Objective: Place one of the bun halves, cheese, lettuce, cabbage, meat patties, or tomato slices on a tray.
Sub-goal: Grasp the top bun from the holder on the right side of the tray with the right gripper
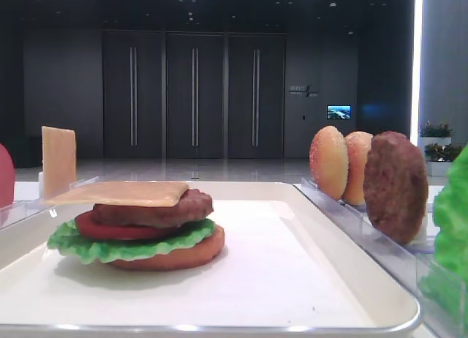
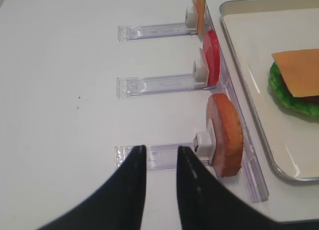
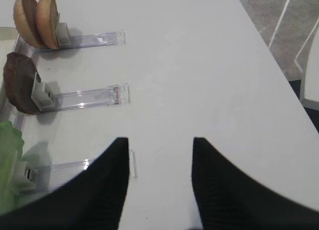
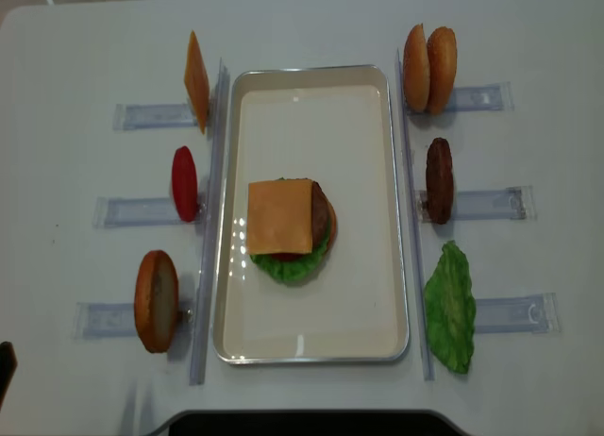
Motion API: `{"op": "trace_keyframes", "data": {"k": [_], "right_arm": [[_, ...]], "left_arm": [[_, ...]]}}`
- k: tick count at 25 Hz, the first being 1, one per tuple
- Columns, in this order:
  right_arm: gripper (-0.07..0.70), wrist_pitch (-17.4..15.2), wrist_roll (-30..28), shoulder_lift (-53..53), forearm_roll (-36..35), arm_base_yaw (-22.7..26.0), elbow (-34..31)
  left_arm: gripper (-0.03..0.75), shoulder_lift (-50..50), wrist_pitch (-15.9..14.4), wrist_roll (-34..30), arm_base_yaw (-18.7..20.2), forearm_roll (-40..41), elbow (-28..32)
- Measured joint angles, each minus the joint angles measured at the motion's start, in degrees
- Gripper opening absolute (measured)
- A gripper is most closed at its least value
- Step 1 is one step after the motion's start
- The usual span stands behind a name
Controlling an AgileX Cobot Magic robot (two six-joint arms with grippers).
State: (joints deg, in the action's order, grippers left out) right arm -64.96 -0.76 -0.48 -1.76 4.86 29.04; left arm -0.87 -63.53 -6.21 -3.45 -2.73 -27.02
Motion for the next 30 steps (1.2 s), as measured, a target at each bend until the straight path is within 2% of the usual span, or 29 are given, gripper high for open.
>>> {"op": "trace_keyframes", "data": {"k": [10, 13, 17, 20, 25, 30], "right_arm": [[0.290, 0.12, 0.23, 0.00, 0.00, 0.00, 0.00], [0.290, 1.90, 0.76, 4.23, -1.11, 0.00, 1.18], [0.274, 9.96, 0.76, 20.89, -2.37, 0.00, 5.81], [0.265, 13.01, -0.75, 38.37, -2.37, 0.00, 11.53], [0.265, 13.32, -3.37, 68.76, -2.37, 0.00, 24.67], [0.265, 12.37, -5.09, 86.67, -2.37, 0.00, 36.94]], "left_arm": [[0.160, 0.00, 0.00, 0.00, 0.00, 0.00, 0.00], [0.160, 0.00, 0.00, 0.00, 0.00, 0.00, 0.00], [0.160, 0.00, 0.00, 0.00, 0.00, 0.00, 0.00], [0.160, 0.00, -0.05, 0.00, 0.00, 0.00, 0.00], [0.160, 0.00, -0.05, 0.00, 0.00, 0.00, 0.00], [0.160, 0.00, -0.05, 0.00, 0.00, 0.00, 0.00]]}}
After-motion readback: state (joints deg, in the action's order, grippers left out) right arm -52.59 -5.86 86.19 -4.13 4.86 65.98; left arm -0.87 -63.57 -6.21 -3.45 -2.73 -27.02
